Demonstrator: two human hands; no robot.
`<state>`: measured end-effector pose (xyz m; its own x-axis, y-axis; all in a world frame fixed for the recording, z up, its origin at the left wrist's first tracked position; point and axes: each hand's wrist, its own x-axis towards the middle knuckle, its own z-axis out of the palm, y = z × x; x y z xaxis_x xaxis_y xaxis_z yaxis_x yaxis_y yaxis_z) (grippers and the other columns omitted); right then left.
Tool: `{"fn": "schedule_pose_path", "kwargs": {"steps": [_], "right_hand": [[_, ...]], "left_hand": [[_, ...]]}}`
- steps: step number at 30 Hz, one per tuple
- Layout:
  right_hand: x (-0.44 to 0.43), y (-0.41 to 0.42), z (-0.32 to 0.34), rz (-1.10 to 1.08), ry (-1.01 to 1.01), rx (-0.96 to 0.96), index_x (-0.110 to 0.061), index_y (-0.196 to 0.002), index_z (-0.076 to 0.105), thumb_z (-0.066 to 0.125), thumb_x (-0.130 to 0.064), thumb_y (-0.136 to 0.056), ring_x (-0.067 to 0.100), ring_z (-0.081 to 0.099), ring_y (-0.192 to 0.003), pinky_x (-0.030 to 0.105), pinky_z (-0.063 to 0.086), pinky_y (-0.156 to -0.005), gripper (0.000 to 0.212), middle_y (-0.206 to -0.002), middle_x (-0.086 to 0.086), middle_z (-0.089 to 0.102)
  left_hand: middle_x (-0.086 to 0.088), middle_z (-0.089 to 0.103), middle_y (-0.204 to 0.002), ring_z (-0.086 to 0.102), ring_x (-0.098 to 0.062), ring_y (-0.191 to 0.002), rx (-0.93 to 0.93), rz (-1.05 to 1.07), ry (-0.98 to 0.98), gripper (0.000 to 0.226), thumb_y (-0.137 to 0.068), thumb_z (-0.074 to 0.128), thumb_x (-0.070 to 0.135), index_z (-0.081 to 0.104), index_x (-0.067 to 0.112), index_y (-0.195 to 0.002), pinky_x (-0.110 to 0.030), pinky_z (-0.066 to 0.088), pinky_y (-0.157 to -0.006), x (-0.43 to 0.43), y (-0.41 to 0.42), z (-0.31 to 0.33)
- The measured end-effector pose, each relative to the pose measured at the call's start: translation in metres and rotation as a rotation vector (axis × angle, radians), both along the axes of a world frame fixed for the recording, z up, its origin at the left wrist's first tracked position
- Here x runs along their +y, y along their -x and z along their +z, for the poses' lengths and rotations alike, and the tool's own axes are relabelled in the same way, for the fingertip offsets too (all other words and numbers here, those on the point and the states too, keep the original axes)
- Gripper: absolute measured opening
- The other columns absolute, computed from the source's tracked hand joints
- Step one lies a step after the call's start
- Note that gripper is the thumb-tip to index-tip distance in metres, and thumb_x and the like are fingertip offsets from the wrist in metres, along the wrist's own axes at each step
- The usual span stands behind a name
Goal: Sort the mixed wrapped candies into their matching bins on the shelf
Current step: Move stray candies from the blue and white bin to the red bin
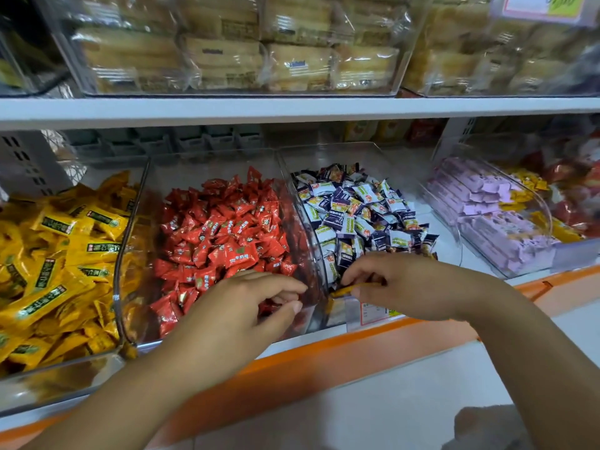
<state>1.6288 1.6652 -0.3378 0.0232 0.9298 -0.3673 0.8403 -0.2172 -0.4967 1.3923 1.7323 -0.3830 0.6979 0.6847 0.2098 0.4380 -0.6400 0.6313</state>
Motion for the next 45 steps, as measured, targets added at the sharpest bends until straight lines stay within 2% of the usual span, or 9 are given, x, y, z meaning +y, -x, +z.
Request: {"fn": "schedule_pose_path", "kwargs": {"steps": [9,14,18,22,27,32,37,40,45], "right_hand": [[0.0,-0.014,0.012,-0.163,-0.375,0.282,-0.031,-0.095,0.068,0.075,-0.021,-0.082,0.024,0.069,-0.078,0.04,0.053,-0.076,0.018,-0.087,0.0,0.071],[0.001,-0.002,0.023,-0.252,-0.578,0.572,-0.015,-0.099,0.057,0.073,-0.01,-0.08,0.02,0.071,-0.078,0.035,0.057,-0.08,0.025,-0.088,0.002,0.073],[0.002,0.016,0.023,-0.176,-0.521,0.632,-0.015,-0.102,0.055,0.072,-0.01,-0.08,0.019,0.069,-0.077,0.029,0.056,-0.076,0.028,-0.087,0.005,0.073],[-0.003,-0.018,0.031,-0.225,-0.452,0.235,-0.028,-0.099,0.065,0.068,-0.022,-0.088,0.004,0.068,-0.074,0.013,0.051,-0.067,0.012,-0.083,-0.005,0.074],[-0.015,-0.071,0.02,-0.359,-0.348,-0.067,-0.04,-0.066,0.07,0.067,-0.009,-0.088,0.016,0.066,-0.069,0.04,0.053,-0.068,0.038,-0.079,-0.004,0.072],[-0.016,-0.073,0.008,-0.344,-0.261,-0.228,-0.033,-0.088,0.069,0.07,-0.024,-0.087,-0.003,0.056,-0.069,0.009,0.04,-0.055,0.01,-0.091,-0.013,0.067],[-0.008,-0.059,-0.001,-0.395,-0.234,-0.421,-0.031,-0.112,0.063,0.072,-0.03,-0.083,0.017,0.061,-0.075,0.029,0.049,-0.061,0.031,-0.084,-0.005,0.065],[-0.001,-0.058,-0.011,-0.432,-0.3,-0.479,-0.03,-0.124,0.058,0.07,-0.021,-0.083,0.017,0.054,-0.061,0.024,0.039,-0.05,0.043,-0.058,-0.005,0.056],[0.001,-0.055,-0.017,-0.424,-0.308,-0.491,-0.035,-0.14,0.042,0.069,-0.019,-0.083,0.017,0.052,-0.057,0.024,0.038,-0.046,0.065,-0.06,-0.003,0.055]], "left_hand": [[0.02,0.053,-0.104,0.055,-0.005,-0.091,-0.151,0.064,-0.086,0.035,-0.088,0.055,0.058,0.056,0.044,-0.119,-0.015,0.043,-0.073,-0.001,-0.014,0.017],[0.029,0.032,-0.116,0.046,0.004,-0.099,-0.157,0.044,-0.124,0.07,-0.08,0.04,0.07,0.027,0.046,-0.144,-0.015,0.044,-0.075,-0.01,-0.032,0.028],[0.026,0.039,-0.111,0.048,0.0,-0.094,-0.106,-0.004,-0.176,0.05,-0.09,0.034,0.066,0.04,0.043,-0.134,-0.03,0.049,-0.073,-0.003,-0.04,0.027],[0.025,0.044,-0.103,0.048,0.001,-0.091,-0.12,0.032,-0.145,0.031,-0.092,0.041,0.052,0.051,0.038,-0.119,-0.025,0.044,-0.074,0.008,-0.032,0.016],[0.022,0.052,-0.095,0.051,0.0,-0.086,-0.145,0.074,-0.087,0.013,-0.088,0.062,0.034,0.053,0.038,-0.097,-0.019,0.037,-0.066,0.012,-0.02,0.006],[0.013,0.059,-0.084,0.057,-0.011,-0.072,-0.141,0.031,0.005,0.012,-0.089,0.057,0.043,0.048,0.037,-0.095,-0.041,0.048,-0.063,0.007,-0.019,-0.001],[0.006,0.063,-0.078,0.06,-0.017,-0.073,-0.207,0.066,0.095,0.015,-0.091,0.06,0.034,0.045,0.036,-0.093,-0.05,0.048,-0.071,0.007,-0.02,0.0],[0.004,0.063,-0.076,0.059,-0.018,-0.073,-0.227,0.084,0.107,0.017,-0.088,0.06,0.031,0.044,0.037,-0.091,-0.049,0.047,-0.069,0.007,-0.019,0.002],[0.005,0.062,-0.077,0.058,-0.022,-0.071,-0.25,0.078,0.112,0.017,-0.087,0.061,0.029,0.046,0.033,-0.092,-0.05,0.047,-0.068,0.003,-0.017,0.004]]}}
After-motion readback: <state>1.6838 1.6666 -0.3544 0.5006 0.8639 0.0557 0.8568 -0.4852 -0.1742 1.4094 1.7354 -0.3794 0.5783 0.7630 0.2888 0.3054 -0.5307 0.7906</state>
